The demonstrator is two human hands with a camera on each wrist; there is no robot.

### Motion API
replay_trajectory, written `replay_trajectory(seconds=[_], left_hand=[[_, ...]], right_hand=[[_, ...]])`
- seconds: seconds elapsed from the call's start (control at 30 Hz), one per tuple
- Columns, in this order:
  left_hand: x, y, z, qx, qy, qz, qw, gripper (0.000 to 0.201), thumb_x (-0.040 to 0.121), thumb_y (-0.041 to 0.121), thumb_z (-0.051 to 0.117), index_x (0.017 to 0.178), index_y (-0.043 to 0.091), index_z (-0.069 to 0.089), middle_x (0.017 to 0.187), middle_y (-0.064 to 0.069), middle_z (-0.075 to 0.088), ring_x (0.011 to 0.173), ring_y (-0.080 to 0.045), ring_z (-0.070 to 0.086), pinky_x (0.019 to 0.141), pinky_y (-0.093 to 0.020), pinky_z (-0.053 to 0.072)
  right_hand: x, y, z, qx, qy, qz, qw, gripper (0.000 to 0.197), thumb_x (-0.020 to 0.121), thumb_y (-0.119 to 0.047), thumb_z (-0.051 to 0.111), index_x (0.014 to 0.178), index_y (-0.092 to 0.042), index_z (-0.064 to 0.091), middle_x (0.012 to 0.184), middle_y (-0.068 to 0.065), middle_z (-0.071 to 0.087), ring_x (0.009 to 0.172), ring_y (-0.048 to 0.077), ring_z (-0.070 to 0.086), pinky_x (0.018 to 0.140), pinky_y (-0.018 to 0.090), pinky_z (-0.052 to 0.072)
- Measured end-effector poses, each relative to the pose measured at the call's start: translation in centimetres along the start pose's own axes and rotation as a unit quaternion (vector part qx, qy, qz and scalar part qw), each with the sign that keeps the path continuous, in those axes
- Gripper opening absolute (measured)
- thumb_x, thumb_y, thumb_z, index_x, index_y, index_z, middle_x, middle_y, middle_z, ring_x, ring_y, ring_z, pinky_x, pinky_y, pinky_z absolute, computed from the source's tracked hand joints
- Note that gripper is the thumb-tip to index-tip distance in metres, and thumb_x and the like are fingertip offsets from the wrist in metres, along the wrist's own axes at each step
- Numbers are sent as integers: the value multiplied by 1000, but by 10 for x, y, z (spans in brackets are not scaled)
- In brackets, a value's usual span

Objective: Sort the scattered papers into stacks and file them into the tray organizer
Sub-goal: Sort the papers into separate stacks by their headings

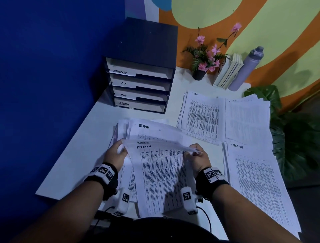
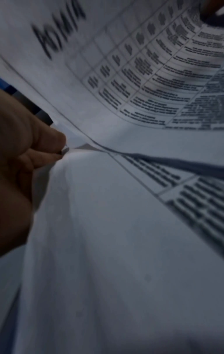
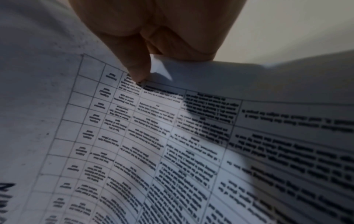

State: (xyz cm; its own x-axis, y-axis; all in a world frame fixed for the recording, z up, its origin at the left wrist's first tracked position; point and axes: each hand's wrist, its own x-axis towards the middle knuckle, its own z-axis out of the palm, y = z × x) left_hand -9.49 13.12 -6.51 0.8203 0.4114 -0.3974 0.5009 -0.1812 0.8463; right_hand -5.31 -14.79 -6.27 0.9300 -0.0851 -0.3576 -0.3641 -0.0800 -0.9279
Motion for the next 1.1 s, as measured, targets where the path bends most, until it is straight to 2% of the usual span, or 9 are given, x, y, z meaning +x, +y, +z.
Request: replay_trajectory(seconds=[0.13,0.27,0.33,0.6,0.67,0.73,0.83,1.0,1.1], left_hand=[[1,-1,1,33,3,7,999,8,91,6,56,93,13,59,95,-7,58,87,-22,53,76,-22,36],[-2,1,0,30,8,24,999,8,89,22,64,94,17,60,103,-3,60,96,-20,55,85,-24,37],[-4,5,1,24,9,25,999,12,88,24,66,95,16,59,102,-2,59,96,-20,53,86,-25,38],[-6,16,21,0,-9,44,999,8,86,20,69,86,15,64,97,-2,65,91,-23,60,83,-24,41],[-10,25,27,-3,-17,56,998,7,86,24,69,84,19,65,100,-1,66,95,-21,60,86,-24,41],[-12,33,34,13,-20,85,996,3,87,22,68,85,23,66,103,0,66,98,-18,60,87,-23,40],[-17,50,42,95,4,183,979,15,89,10,62,93,22,69,111,1,62,99,-15,59,87,-20,41],[-33,96,53,148,33,275,949,32,93,1,46,103,21,69,108,9,53,83,-12,57,66,-16,44],[-42,119,59,113,46,357,926,33,92,-3,48,101,20,70,100,13,54,73,-11,57,67,-19,47]], right_hand=[[5,3,-3,-20,0,5,1000,34,88,14,48,67,-14,45,58,6,45,54,15,40,49,23,32],[2,7,-6,10,5,29,1000,16,83,6,57,79,-10,58,66,5,54,67,21,46,64,34,36],[-1,6,-10,32,6,44,999,27,85,12,55,94,-12,64,74,4,61,67,19,52,64,31,41],[-2,1,-23,-6,30,17,999,36,89,0,61,117,-19,49,93,8,68,81,25,62,78,42,53],[-4,-2,-30,-44,49,2,998,28,89,-4,60,112,-19,53,90,4,66,80,23,62,73,36,54],[-5,-4,-41,-80,89,-4,993,15,90,-6,58,101,-15,54,77,1,60,69,18,57,60,26,48],[-2,2,-62,-166,160,-3,973,5,89,-9,55,91,-12,50,71,4,49,68,23,54,62,26,45],[-5,12,-95,-206,207,47,955,38,92,-5,43,129,-14,48,102,9,59,65,13,54,51,17,40],[-4,12,-99,-272,161,55,947,49,86,3,51,129,-19,43,113,9,53,87,21,58,72,28,47]])
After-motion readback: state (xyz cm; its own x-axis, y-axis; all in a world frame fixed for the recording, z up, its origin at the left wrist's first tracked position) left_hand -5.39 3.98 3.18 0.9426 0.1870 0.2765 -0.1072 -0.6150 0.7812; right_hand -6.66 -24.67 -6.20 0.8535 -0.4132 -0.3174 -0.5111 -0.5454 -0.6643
